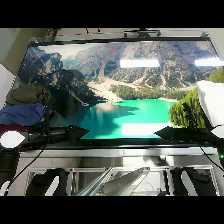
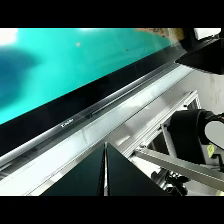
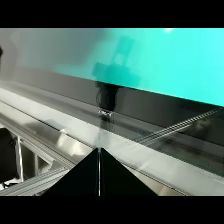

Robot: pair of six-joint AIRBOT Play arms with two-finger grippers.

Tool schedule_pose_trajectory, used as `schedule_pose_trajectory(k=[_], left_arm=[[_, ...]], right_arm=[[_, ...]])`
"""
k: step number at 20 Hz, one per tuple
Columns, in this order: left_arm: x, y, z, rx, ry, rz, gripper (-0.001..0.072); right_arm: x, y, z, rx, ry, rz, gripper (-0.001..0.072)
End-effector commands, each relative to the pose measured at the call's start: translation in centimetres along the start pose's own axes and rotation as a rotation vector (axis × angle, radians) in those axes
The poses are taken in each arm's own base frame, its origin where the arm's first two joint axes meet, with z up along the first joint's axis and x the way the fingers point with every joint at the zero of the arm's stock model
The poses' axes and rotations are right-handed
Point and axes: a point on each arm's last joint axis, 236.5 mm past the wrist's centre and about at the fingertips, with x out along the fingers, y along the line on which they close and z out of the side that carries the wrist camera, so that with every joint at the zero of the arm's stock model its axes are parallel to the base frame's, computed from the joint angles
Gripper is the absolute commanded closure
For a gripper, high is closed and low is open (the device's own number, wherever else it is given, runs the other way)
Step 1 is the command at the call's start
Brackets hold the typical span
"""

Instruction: Fold the shirts.

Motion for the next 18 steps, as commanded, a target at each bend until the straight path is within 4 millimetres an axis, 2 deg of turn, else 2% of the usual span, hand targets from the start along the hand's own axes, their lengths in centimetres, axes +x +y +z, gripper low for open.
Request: schedule_pose_trajectory(k=[1,3,4,5,6,8,9,12,14,15,16,18], left_arm=[[0.0,0.1,0.1,0.0,-0.007,0.003,0.0704],[-0.2,0.4,0.7,0.005,-0.028,0.019,0.0704],[-1.0,1.3,1.5,0.028,-0.045,0.077,0.0704],[-2.6,3.0,3.0,0.051,-0.074,0.178,0.0701],[-4.7,5.1,4.6,0.068,-0.104,0.291,0.0532],[-10.1,9.2,8.1,0.043,-0.184,0.502,-0.0013],[-12.7,11.3,9.5,0.006,-0.221,0.584,-0.0008],[-21.1,19.1,13.1,-0.169,-0.389,0.775,-0.0007],[-25.2,25.0,14.6,-0.228,-0.444,0.857,-0.0007],[-26.5,28.1,15.1,-0.257,-0.453,0.879,-0.0007],[-26.9,30.9,15.6,-0.284,-0.444,0.883,-0.0007],[-25.9,36.9,16.6,-0.316,-0.379,0.861,-0.0007]], right_arm=[[0.0,0.0,0.0,0.0,0.0,0.001,0.0689],[0.0,0.0,0.0,0.0,0.0,0.0,0.0689],[0.0,0.0,0.0,0.0,0.0,0.0,0.0689],[0.0,0.0,0.0,0.0,0.0,0.0,0.0689],[0.0,0.0,0.0,0.0,0.0,0.0,0.0689],[0.0,0.0,0.0,0.0,0.001,0.001,0.0689],[0.0,0.0,0.0,-0.001,0.0,0.001,0.0689],[0.0,0.0,0.0,-0.001,0.0,0.001,0.0689],[0.0,0.0,0.0,-0.001,0.0,0.001,0.0689],[0.0,0.0,0.1,0.0,-0.003,0.0,0.0689],[0.0,-0.1,0.3,0.0,-0.011,-0.003,0.0689],[0.0,-0.1,0.3,-0.001,-0.013,-0.005,0.0689]])
